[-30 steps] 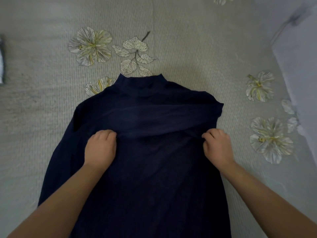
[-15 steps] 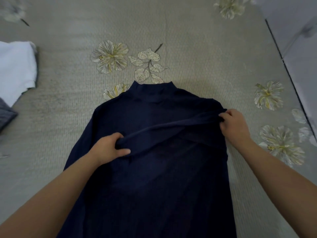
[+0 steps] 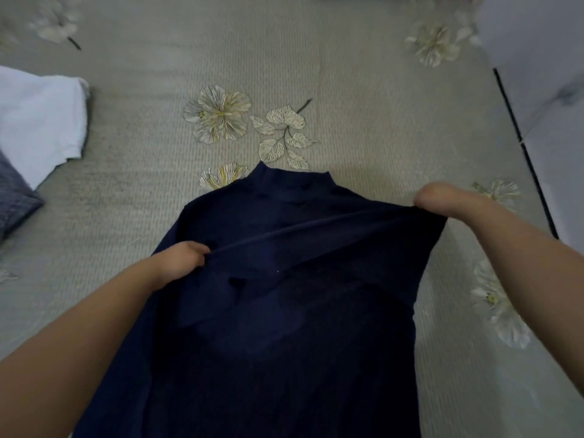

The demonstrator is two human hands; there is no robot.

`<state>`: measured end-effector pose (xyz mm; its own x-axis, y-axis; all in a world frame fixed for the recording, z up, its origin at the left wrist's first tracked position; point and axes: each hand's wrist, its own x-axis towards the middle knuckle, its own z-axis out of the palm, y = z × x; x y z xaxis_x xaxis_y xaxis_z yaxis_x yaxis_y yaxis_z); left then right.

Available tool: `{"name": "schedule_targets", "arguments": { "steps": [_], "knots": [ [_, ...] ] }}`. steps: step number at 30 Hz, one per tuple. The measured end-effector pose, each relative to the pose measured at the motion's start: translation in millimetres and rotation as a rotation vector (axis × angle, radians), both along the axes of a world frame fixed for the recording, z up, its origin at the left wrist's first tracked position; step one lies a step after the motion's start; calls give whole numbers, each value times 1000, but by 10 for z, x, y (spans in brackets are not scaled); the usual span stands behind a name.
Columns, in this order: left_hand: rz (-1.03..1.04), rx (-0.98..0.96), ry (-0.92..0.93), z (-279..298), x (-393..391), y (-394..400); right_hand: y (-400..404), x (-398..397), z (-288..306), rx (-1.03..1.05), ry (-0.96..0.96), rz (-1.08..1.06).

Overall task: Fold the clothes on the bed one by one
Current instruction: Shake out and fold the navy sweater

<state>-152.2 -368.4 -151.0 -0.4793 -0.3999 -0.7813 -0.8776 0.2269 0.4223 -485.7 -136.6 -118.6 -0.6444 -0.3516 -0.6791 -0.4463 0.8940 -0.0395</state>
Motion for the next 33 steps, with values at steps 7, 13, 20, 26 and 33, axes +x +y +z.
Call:
{"name": "schedule_targets", "arguments": {
  "steps": [7, 13, 20, 26, 33],
  "knots": [
    [-408, -811, -197, -69, -302, 46, 38, 431, -387, -306, 615, 126],
    [-617, -758, 301, -287, -10, 326, 638, 1341, -627, -571, 525, 537],
    [-582, -688, 33, -495, 285, 391, 705, 1267, -671, -618, 498, 541],
    [-572, -576, 7, -412, 229, 387, 1260, 994, -408, -523, 418, 822],
    [-696, -552, -119, -404, 287, 635, 1499, 1234, -672, 68, 216, 603]
  ]
}}
